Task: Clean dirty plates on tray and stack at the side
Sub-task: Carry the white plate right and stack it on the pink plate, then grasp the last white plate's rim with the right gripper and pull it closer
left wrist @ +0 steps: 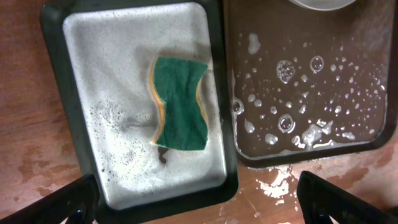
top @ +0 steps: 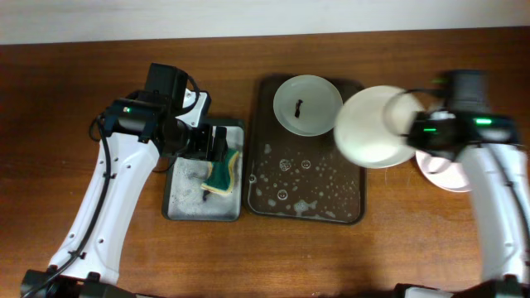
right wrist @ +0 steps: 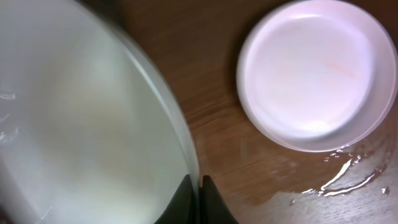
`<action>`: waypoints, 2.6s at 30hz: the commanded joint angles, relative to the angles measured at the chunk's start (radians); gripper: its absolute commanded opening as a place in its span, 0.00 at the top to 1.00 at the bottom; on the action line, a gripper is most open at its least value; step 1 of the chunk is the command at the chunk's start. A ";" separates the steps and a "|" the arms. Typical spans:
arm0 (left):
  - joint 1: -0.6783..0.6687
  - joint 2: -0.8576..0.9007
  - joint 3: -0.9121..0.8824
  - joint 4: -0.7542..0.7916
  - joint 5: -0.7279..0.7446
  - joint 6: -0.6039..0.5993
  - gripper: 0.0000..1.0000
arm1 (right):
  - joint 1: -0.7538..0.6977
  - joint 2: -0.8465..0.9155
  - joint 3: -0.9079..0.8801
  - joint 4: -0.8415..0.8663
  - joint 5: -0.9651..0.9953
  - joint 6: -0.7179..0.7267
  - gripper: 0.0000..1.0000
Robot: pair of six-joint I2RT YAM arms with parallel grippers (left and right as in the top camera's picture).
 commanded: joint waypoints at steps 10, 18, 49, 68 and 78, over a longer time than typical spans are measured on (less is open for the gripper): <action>0.006 0.003 0.003 0.001 0.003 0.005 0.00 | -0.608 0.320 0.008 0.054 -0.189 0.059 0.91; 0.006 0.003 0.003 0.001 0.003 0.005 0.00 | -0.515 0.277 0.037 0.129 -0.638 -0.162 0.34; 0.006 0.003 0.003 0.001 0.004 0.005 0.00 | 0.268 0.226 0.048 0.258 -0.225 -0.010 0.96; 0.006 0.007 -0.005 0.007 0.100 0.005 0.01 | 0.268 -0.050 -0.241 0.137 -0.267 -0.105 0.53; -0.023 0.133 -0.475 0.489 0.015 -0.110 0.38 | 0.268 -0.314 -0.195 0.035 -0.270 -0.163 0.45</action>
